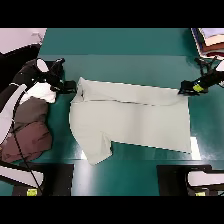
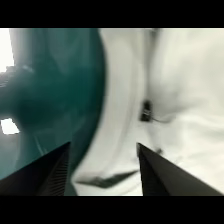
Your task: Fold the shirts.
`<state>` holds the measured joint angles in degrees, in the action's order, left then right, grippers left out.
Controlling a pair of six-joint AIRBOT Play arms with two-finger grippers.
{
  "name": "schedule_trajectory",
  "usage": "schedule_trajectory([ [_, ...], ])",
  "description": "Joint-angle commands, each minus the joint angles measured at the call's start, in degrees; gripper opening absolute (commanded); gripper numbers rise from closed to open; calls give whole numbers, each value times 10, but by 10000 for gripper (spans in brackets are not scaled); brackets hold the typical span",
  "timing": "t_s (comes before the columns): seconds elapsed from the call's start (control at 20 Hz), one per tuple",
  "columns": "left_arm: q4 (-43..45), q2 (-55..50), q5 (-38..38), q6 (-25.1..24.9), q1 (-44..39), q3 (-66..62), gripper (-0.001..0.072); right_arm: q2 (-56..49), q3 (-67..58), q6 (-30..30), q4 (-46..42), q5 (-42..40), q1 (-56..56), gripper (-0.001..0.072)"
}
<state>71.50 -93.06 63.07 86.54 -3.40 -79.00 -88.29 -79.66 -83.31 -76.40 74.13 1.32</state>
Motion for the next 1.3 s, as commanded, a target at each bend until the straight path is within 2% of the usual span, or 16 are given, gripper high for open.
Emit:
schedule_trajectory([
  [0.0,13,39,33,0,1,14,499,17,4,-11,15,50,9,420],
  [0.1,66,90,66,0,1,37,498,68,39,1,24,62,19,417],
  [0.2,73,151,84,0,1,101,499,136,99,9,36,60,30,417],
  [0.35,33,247,82,0,1,243,499,230,172,9,59,57,47,417],
  [0.55,-56,337,57,0,1,431,499,305,224,10,79,49,57,417],
  [0.7,-121,356,15,-7,0,513,498,336,238,10,79,37,57,417],
  [0.85,-208,356,-16,-71,0,547,497,352,238,9,79,37,57,417],
  [1.15,-229,356,-44,-75,0,554,495,353,238,9,94,39,57,417],
  [1.2,-229,356,-45,-75,0,554,385,353,238,9,94,41,57,417],
  [1.25,-229,356,-45,-76,0,554,182,353,238,9,93,42,57,417],
])
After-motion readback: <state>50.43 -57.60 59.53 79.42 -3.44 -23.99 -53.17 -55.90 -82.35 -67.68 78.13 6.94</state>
